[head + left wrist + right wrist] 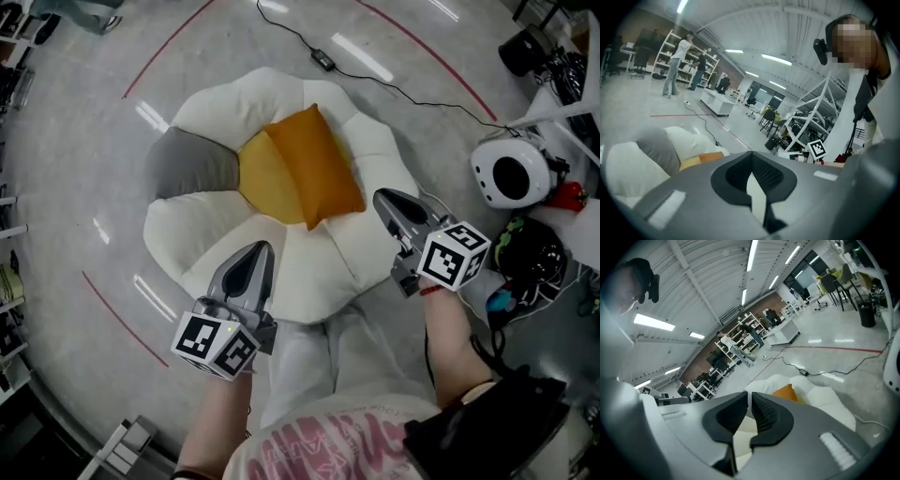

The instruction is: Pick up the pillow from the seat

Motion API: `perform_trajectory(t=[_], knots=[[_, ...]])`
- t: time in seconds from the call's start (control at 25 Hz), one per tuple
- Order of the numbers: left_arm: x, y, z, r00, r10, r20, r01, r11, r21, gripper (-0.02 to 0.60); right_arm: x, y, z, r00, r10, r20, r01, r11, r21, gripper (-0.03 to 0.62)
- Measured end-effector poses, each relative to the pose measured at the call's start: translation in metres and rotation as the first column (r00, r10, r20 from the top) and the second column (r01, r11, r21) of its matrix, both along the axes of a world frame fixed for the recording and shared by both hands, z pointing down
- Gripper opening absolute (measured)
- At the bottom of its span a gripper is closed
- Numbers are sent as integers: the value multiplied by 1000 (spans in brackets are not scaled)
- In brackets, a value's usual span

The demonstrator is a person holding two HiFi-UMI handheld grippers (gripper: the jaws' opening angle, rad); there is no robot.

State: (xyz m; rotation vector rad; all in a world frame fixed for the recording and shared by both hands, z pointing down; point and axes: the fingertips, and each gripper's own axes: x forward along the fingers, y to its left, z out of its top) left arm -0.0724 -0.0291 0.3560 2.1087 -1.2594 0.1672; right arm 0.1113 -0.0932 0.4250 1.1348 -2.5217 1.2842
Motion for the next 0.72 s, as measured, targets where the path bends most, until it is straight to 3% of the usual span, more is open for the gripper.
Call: perform_trajectory(t=[0.2, 0.36, 0.48, 0.56, 0.64, 0.72], knots=[[-3, -5, 94, 999, -31, -35, 27, 994, -106, 15, -4, 8, 85, 1000, 12, -5, -12, 994, -110, 41], [-12, -14, 165, 995, -68, -79, 52, 980, -190, 15, -2, 15, 142, 995, 90, 33, -80, 970, -230, 51], [-13, -24, 210, 984, -95, -152, 54, 966, -254, 15, -8, 6, 180, 977, 185, 109, -143, 939, -313, 88], [-8, -30, 239, 967, -129, -219, 58, 952, -302, 62, -7, -3, 201, 955, 255, 151, -191, 919, -345, 114], [-3, -41, 267, 953, -157, -260, 60, 936, -348, 58, -3, -11, 223, 936, 317, 153, -242, 895, -376, 178], [0, -56, 292, 947, -167, -275, 55, 926, -375, 117, -2, -19, 244, 927, 353, 130, -279, 878, -389, 220]])
